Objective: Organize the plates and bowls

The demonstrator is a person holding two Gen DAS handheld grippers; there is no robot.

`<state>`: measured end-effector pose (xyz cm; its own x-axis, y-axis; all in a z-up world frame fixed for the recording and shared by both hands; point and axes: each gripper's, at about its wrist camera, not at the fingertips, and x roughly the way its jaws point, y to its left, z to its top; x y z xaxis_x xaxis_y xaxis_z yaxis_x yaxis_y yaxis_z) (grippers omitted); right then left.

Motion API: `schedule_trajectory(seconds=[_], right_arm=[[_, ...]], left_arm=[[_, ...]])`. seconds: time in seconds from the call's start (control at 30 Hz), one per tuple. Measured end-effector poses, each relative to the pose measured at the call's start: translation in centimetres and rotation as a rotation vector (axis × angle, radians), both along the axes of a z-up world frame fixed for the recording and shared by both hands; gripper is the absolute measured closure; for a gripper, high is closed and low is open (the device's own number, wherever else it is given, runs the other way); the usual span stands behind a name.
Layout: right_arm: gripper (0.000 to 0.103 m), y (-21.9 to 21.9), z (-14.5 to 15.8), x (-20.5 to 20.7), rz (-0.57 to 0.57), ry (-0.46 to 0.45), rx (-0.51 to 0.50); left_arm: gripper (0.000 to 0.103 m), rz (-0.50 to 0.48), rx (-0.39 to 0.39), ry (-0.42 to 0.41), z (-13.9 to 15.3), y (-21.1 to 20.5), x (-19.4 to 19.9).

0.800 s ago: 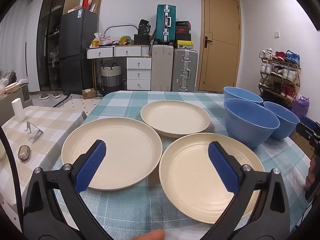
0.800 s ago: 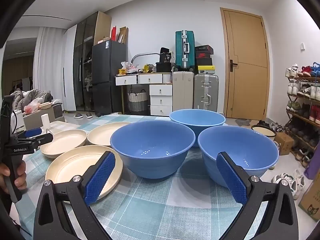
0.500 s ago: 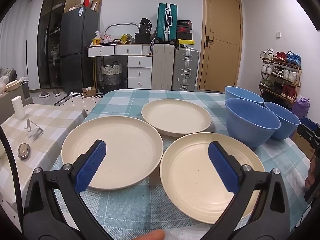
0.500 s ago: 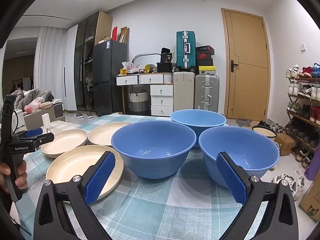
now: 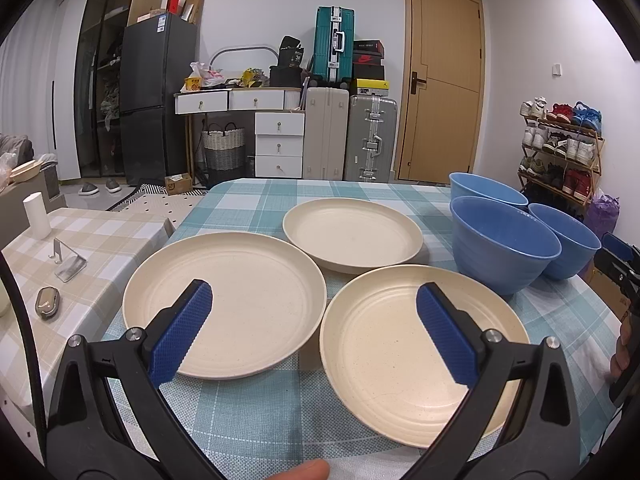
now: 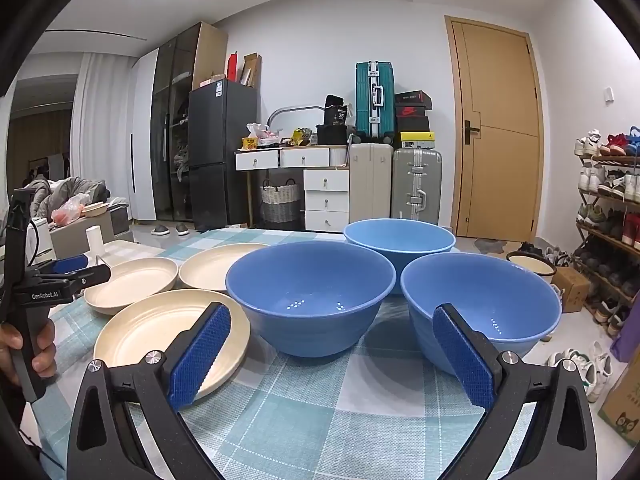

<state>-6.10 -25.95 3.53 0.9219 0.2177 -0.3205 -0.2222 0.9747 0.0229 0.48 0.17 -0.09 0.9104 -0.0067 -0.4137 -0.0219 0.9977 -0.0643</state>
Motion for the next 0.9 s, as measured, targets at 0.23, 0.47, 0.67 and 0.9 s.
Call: schedule_trajectory(seconds=[0.23, 0.47, 0.67, 0.9], right_arm=[[0.0, -0.01, 0.0, -0.01, 0.0, 0.0, 0.0], [0.0, -0.05, -0.01, 0.04, 0.0, 0.001, 0.0], [0.0, -0.09, -0.01, 0.04, 0.001, 0.002, 0.001], [0.0, -0.12, -0.02, 0.1, 0.002, 0.001, 0.001]], left_arm=[[0.001, 0.001, 0.001, 0.0, 0.02, -0.02, 0.0], [0.001, 0.002, 0.001, -0.001, 0.03, -0.03, 0.02], [0.001, 0.002, 0.0, 0.0, -0.07, 0.28, 0.47], [0.001, 0.003, 0.002, 0.001, -0.07, -0.06, 0.04]])
